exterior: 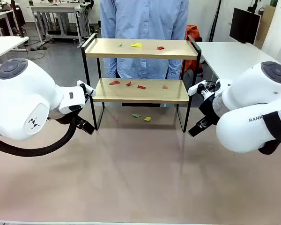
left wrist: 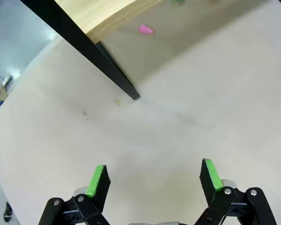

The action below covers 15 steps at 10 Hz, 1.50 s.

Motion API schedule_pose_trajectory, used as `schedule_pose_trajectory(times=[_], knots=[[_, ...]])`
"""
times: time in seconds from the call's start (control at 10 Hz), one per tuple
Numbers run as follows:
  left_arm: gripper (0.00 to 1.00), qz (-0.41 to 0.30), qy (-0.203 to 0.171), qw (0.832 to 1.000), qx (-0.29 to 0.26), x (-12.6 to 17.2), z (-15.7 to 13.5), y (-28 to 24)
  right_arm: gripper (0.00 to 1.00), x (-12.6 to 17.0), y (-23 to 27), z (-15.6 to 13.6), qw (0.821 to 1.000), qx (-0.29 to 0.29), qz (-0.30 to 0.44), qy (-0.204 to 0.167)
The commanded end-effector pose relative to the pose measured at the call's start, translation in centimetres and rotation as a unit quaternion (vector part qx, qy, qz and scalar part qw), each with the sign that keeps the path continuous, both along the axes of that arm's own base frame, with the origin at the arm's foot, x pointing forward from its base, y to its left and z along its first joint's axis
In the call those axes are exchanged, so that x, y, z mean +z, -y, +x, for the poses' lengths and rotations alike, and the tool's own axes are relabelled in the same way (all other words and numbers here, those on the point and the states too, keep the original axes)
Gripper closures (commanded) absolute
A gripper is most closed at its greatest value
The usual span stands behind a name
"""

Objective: Clean the shelf.
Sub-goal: Pick up the Duster handed by the human.

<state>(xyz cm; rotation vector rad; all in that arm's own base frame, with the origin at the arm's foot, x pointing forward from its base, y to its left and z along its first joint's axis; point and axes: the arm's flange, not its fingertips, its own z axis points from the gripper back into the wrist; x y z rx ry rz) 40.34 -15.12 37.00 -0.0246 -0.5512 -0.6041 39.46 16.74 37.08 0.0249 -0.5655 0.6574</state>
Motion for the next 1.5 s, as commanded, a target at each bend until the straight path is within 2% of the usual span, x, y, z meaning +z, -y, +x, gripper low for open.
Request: schedule_pose_trajectory(times=[0.0, 0.9, 1.0, 1.1, 1.4], knots=[[0.0, 0.0, 0.0, 1.0, 0.0, 0.0, 0.0, 0.0, 0.0, 0.0, 0.0, 0.0, 1.0, 0.0, 0.0, 0.0], [0.0, 0.0, 0.0, 1.0, 0.0, 0.0, 0.0, 0.0, 0.0, 0.0, 0.0, 0.0, 1.0, 0.0, 0.0, 0.0], [0.0, -0.026, 0.006, 0.999, -0.02, 2.6, -0.1, -0.7, 0.0, 2.1, 0.0, 1.2, 1.0, 0.002, 0.013, 0.013], [0.0, -0.053, 0.008, 0.998, -0.034, 6.6, 0.2, -1.7, 0.0, 5.2, 0.9, 2.9, 0.999, 0.007, 0.041, 0.012], [0.0, -0.114, -0.002, 0.99, -0.083, 12.9, 1.8, -5.5, 0.0, 10.7, 4.9, 5.3, 0.995, 0.005, 0.093, 0.024]])
